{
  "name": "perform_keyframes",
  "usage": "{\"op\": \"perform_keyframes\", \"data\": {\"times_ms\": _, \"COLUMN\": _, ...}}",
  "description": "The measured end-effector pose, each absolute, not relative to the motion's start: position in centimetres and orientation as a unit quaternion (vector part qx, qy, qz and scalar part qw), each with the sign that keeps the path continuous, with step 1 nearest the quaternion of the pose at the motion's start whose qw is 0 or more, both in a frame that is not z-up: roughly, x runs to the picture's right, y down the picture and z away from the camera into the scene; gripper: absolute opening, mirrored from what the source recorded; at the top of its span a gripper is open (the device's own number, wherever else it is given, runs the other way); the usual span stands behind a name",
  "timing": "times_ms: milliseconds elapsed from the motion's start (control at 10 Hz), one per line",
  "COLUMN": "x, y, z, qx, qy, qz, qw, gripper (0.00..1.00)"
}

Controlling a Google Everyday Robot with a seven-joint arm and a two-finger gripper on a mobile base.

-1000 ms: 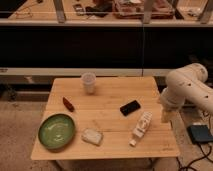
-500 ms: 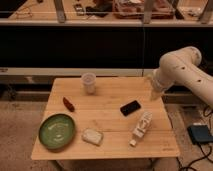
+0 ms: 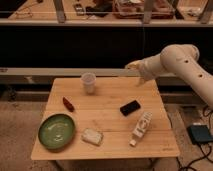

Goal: Pick up the ceramic cup

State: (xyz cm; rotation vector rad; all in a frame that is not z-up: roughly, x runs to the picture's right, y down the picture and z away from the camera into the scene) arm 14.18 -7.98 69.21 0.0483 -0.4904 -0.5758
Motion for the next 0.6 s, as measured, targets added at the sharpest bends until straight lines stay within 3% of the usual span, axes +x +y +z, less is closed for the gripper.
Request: {"op": "perform_keyframes", "data": {"times_ms": 600, "x": 13.54, "y": -9.24, "z": 69.02, "qx": 0.064, "qy": -0.257, "qz": -0.319, "qw": 0.91, "gripper": 0.65}}
